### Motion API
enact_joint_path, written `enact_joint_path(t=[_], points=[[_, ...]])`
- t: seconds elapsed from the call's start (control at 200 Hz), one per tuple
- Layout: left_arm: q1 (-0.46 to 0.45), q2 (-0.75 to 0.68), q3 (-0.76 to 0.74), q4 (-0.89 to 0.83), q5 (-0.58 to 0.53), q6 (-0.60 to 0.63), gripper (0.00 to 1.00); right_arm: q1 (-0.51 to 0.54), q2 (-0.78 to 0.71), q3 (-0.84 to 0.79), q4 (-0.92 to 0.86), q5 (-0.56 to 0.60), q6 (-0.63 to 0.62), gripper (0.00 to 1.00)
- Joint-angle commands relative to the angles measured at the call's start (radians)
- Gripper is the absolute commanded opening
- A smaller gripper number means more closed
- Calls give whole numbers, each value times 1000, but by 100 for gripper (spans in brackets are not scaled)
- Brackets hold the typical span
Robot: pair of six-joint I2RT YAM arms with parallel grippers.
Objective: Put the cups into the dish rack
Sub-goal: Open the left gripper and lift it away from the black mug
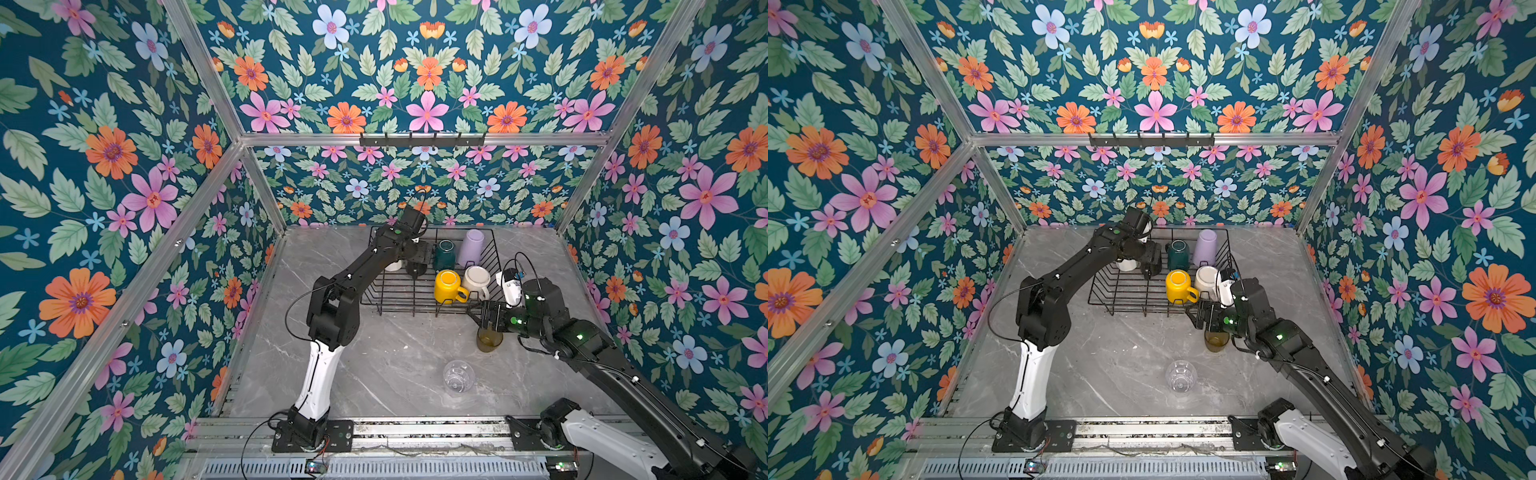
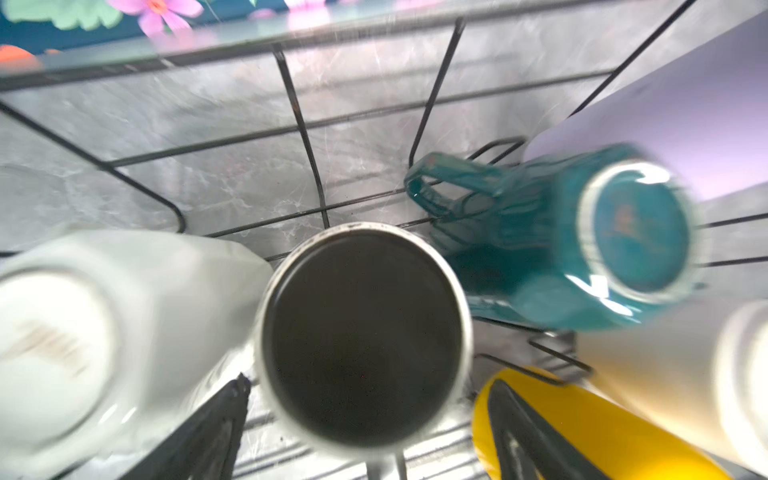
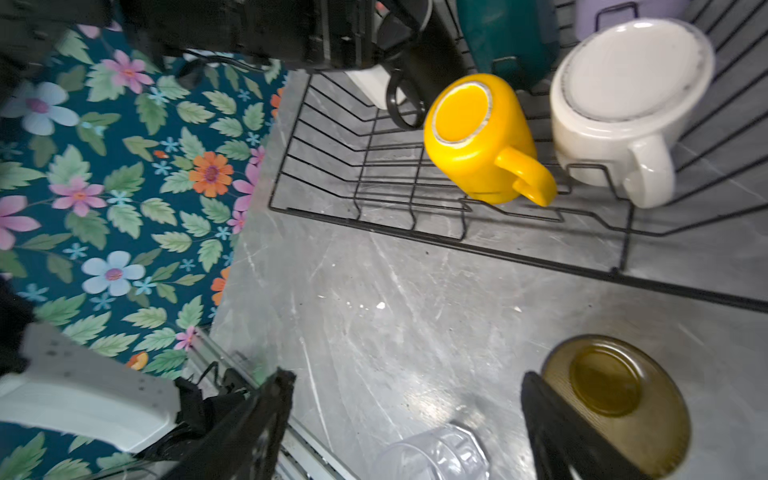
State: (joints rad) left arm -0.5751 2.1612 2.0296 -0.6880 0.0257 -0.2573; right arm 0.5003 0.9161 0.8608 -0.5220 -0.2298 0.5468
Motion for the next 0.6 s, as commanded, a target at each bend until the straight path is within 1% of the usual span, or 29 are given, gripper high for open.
enact_joint_path(t=[0.0,0.16,0.32,0.48,0.595], points=[[1,-72,-43,84,9,-21,92,1,6,8,-137,118,-16,81],[1,-215,-156,197,25,-47,92,0,6,-15,-183,157,1,75],[1,-394,-320,350,13,-82,93,1,30,-52,-172,169,27,68],[1,-617,-539,511,-11,-118,93,-8,66,-82,-165,219,32,63],[1,-800,-722,600,-48,-144,94,-55,71,-114,-135,195,41,60]])
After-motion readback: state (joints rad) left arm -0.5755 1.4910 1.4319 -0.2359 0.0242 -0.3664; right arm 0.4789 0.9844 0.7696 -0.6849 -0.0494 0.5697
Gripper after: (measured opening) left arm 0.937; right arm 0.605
